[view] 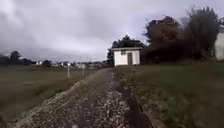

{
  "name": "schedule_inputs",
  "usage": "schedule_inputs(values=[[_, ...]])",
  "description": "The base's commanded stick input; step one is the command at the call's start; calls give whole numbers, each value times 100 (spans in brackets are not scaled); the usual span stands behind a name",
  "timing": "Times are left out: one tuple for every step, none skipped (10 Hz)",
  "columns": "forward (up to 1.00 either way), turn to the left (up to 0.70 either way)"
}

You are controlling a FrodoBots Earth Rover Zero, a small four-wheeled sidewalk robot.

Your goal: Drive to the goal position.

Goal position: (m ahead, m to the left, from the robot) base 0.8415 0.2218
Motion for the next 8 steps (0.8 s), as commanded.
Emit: schedule_inputs(values=[[99,0],[99,0],[99,0],[99,0],[99,0],[99,0],[99,0],[99,0]])
